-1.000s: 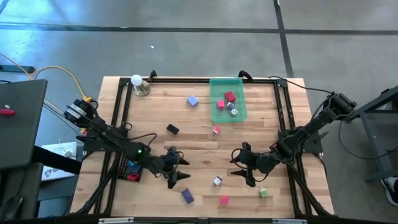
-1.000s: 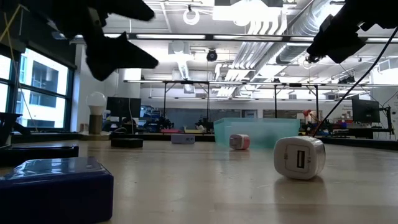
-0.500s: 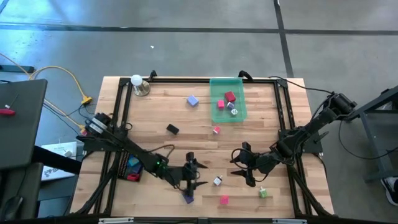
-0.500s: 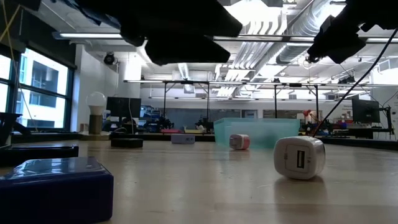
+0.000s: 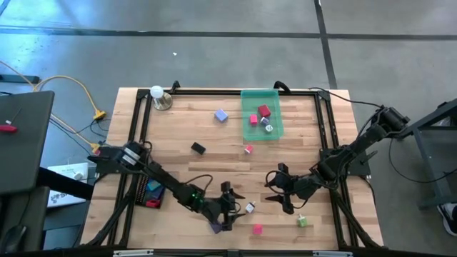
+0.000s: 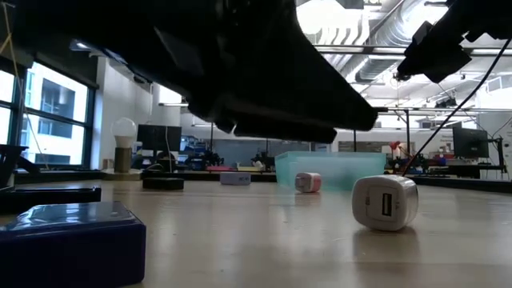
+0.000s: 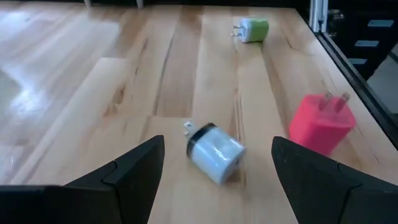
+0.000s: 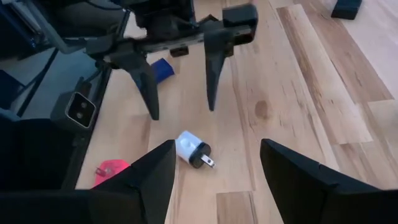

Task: Pick & Place Office items
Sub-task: Put the white charger adapter into the green bin

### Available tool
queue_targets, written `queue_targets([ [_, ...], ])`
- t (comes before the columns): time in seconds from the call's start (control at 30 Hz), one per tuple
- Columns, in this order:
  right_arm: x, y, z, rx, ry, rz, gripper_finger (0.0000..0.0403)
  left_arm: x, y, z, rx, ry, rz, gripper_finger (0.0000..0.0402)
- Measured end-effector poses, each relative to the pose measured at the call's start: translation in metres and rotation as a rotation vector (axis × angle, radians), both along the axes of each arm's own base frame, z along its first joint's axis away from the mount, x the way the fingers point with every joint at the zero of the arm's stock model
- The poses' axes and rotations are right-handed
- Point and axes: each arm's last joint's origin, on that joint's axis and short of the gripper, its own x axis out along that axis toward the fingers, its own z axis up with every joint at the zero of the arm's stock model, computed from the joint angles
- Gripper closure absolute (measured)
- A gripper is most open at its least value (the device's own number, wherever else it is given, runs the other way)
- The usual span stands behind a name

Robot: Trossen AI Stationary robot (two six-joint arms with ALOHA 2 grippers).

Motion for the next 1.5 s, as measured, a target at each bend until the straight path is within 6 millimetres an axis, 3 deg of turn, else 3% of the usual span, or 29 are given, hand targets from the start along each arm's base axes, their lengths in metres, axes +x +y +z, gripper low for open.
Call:
queue_targets([
  [0.33,0.000,-0.001,-0.001,-0.005,0.008,-0.002,0.0180,0.024,-0.010,-0.007,0.021,0.016,-0.023,0.0112],
  [0.8,0.000,0.000,0.000,0.010,-0.002,-0.006,0.0180,0.027,-0.006,-0.014,-0.036,0.105,0.017,0.0112],
  [1.2,0.001,0.001,0.001,0.065,-0.003,-0.032,0.0180,0.034,-0.002,-0.036,-0.105,0.102,0.027,0.0112],
  [1.5,-0.001,0.013,-0.013,0.029,0.046,0.008,0.0180,0.039,0.010,-0.038,-0.156,0.113,0.115,0.0123],
])
